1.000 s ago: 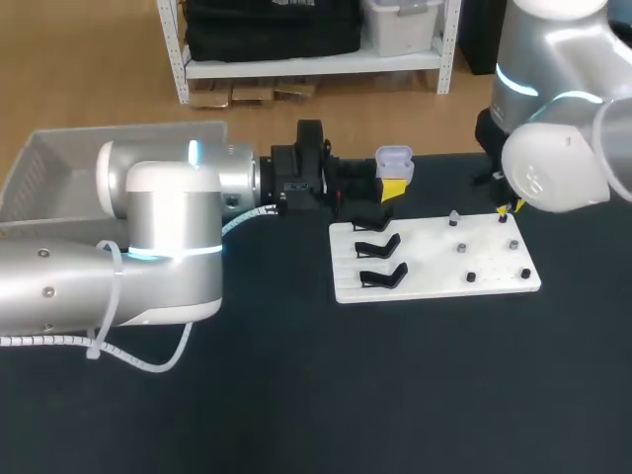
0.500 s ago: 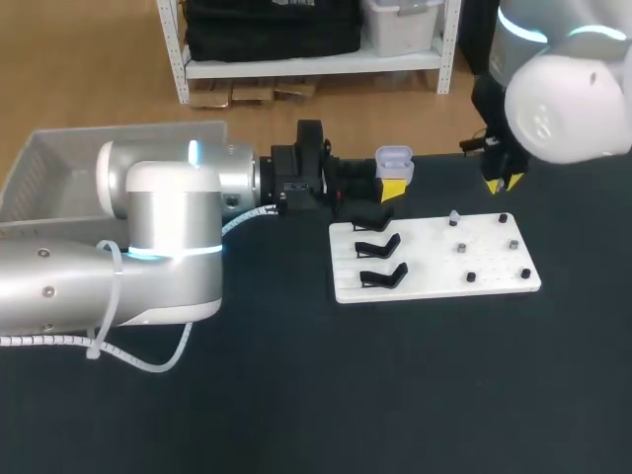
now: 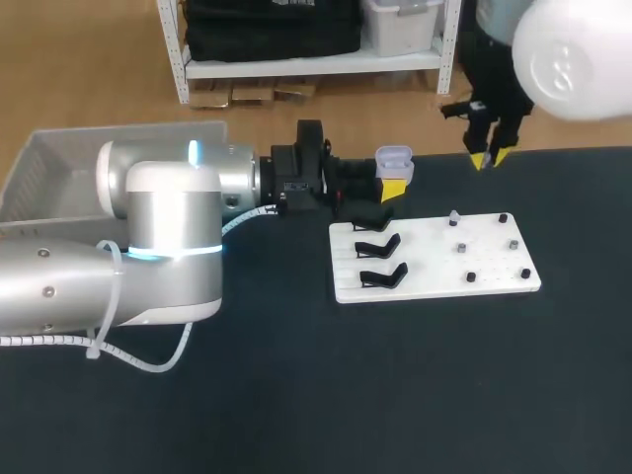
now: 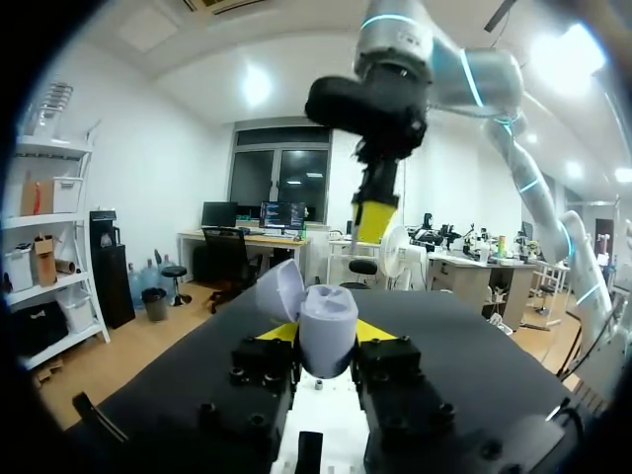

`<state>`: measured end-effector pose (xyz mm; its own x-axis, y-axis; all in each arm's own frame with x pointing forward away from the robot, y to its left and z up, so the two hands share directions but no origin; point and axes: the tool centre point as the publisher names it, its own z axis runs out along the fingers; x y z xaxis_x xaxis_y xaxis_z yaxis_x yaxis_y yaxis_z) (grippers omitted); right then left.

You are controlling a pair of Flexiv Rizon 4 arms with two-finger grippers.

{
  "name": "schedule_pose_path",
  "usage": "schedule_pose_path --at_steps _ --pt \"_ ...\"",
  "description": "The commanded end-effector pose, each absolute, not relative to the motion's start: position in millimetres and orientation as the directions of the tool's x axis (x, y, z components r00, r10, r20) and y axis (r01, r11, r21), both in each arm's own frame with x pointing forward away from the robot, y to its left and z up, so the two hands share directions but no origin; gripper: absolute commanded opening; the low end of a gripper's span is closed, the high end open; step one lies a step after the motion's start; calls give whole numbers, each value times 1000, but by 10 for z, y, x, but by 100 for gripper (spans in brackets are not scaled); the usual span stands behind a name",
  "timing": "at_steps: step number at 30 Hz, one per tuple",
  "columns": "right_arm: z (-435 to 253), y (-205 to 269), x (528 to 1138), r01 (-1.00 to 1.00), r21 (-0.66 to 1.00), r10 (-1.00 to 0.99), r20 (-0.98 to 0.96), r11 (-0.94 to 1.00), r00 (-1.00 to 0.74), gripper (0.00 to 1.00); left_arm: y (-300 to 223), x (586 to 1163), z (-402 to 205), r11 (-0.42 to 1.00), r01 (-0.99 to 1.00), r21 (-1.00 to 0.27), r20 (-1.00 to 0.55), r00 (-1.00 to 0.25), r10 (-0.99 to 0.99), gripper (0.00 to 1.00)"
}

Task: Pick up each earbud case from the left stands, insert the matching earbuds, close the lid, and place the case in the box.

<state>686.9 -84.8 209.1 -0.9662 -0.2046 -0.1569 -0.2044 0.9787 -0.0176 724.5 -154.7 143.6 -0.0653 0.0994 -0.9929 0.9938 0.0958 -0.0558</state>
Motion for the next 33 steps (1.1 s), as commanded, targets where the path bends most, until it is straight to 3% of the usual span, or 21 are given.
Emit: schedule_pose_path --at_steps 1,13,16,22,29,33 --pt "2316 -790 6709 -191 -29 -193 -181 981 -964 0 -1542 7234 1420 100 994 -51 -994 -60 92 0" --pt "2316 -790 6709 -191 -29 -193 -181 981 -964 0 -1542 7234 1420 100 994 -51 -994 -60 92 0" --pt "2293 -757 6758 134 -21 129 -168 991 -977 0 -1542 7234 1420 100 994 -51 -994 -60 92 0" --pt "2276 -564 6795 482 95 491 -183 871 -851 0 -1542 7234 1420 100 994 -51 -994 -60 92 0" --pt "2260 -402 6769 663 212 695 -179 718 -696 0 -1542 7234 1420 100 994 -51 -994 -60 92 0" --pt "2277 -380 6756 660 238 701 -197 712 -685 0 -1542 7234 1420 100 994 -51 -994 -60 92 0"
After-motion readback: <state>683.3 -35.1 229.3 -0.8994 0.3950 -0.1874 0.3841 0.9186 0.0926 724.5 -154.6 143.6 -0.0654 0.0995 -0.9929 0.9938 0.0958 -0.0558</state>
